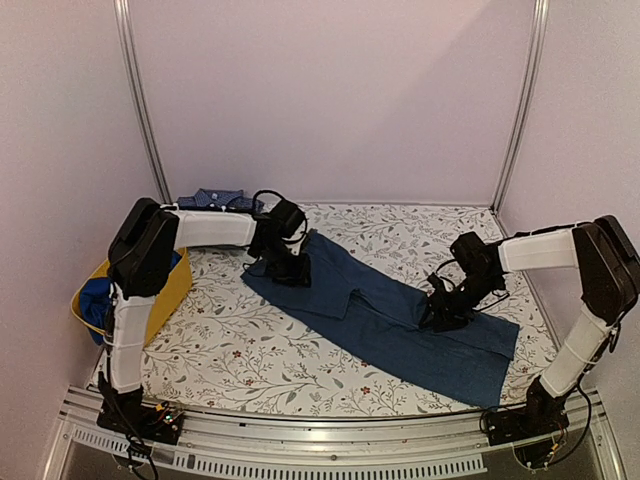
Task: Fold and stack the mixed laundry pile
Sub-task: Rotate the rectangle-folded T-shirt at the center of the board.
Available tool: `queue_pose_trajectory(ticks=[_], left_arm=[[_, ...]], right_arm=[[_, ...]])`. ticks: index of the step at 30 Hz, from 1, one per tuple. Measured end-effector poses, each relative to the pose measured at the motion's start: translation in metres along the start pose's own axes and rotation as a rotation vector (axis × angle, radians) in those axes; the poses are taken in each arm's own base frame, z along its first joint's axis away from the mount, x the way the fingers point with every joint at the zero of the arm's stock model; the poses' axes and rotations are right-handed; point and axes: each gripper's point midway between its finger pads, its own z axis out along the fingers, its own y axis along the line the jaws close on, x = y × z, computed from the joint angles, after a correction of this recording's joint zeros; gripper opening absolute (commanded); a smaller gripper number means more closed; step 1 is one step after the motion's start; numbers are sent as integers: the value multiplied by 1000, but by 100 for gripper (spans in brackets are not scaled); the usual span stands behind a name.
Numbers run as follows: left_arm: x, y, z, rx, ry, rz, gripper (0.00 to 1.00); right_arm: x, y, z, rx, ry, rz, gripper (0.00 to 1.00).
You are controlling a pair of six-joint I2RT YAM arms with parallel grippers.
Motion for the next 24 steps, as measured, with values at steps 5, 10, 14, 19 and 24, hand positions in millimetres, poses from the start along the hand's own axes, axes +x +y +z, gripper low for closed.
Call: queue_pose_trajectory(ticks=[5,10,14,19,24], left_arm=[[-24,12,20,-55,-21,-32,30],[-84,27,39,-101,-93,-49,29],[-150,54,50,-107,-230,-66,34],[-164,117,30,-147,-273,-138,46],[-161,138,-24,-172,-298,-149,47]], right_arm=[[0,0,1,-24,-20,16,48],[-2,18,3,-100,-26,23,50],[-23,63,-3,-187,-33,-41,50],[-65,89,-40,-188,-153,-127,42],[-42,50,-25,-66,-91,-104,40]])
